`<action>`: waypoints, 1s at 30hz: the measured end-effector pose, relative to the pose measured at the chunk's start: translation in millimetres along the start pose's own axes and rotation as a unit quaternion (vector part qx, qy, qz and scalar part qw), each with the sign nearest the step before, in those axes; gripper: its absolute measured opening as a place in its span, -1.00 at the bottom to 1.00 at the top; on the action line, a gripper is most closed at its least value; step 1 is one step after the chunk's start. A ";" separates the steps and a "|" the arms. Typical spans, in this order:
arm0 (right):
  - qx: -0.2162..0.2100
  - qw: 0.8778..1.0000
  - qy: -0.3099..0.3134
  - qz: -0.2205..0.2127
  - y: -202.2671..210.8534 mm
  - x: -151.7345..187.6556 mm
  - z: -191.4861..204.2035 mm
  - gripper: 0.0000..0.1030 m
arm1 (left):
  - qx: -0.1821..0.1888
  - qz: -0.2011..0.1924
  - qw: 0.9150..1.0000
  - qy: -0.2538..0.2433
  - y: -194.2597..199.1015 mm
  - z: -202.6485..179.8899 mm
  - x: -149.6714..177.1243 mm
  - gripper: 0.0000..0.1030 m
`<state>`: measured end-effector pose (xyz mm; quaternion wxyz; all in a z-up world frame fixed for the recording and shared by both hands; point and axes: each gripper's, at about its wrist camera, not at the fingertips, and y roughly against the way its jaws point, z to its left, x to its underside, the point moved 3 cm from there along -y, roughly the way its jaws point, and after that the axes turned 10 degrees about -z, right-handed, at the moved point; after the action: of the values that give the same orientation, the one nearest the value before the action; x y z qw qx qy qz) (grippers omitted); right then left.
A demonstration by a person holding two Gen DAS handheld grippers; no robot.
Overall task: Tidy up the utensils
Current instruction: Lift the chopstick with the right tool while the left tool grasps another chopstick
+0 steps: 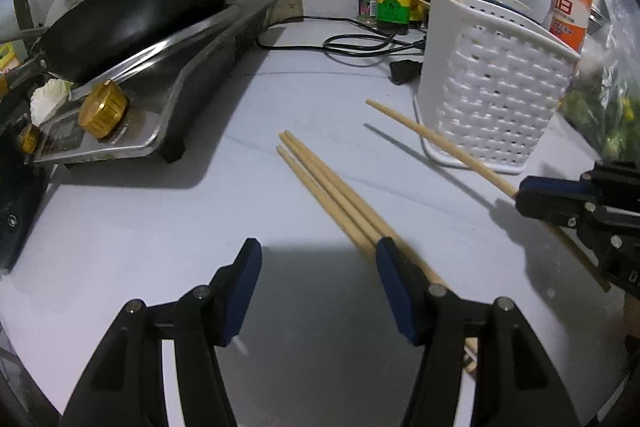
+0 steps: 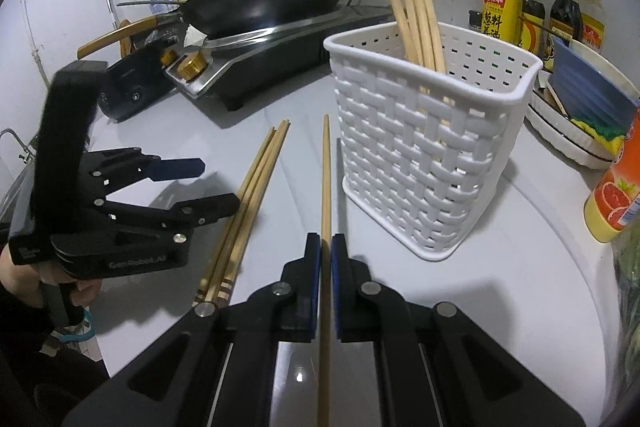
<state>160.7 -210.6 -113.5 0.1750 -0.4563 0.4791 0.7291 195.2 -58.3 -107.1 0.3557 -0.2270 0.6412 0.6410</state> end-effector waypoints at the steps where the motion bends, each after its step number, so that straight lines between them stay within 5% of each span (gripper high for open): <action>1: 0.000 1.000 0.001 0.001 -0.8 0.3 0.4 -0.90 | -0.008 0.003 1.000 -0.004 -0.1 2.1 1.2 0.16; 6: -0.004 1.000 0.006 0.011 -7.0 2.1 4.7 -0.90 | -0.023 0.008 1.000 0.013 2.6 16.8 6.7 0.16; 10: -0.002 1.000 0.012 0.017 -10.4 3.6 7.2 -0.90 | 0.014 -0.021 0.999 0.039 14.7 15.6 -6.1 0.16; 15: 0.000 1.000 0.013 0.019 -11.3 2.6 7.0 -0.90 | 0.035 -0.007 0.999 0.027 1.7 0.1 -10.3 0.16; 30: -0.001 1.000 0.014 0.025 -17.0 3.5 7.5 -0.90 | 0.001 0.014 1.000 0.016 -1.4 17.6 10.4 0.17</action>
<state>166.9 -196.6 -124.6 0.1491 -0.4548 0.4919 0.7273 192.5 -39.4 -114.5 0.3372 -0.2279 0.6503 0.6414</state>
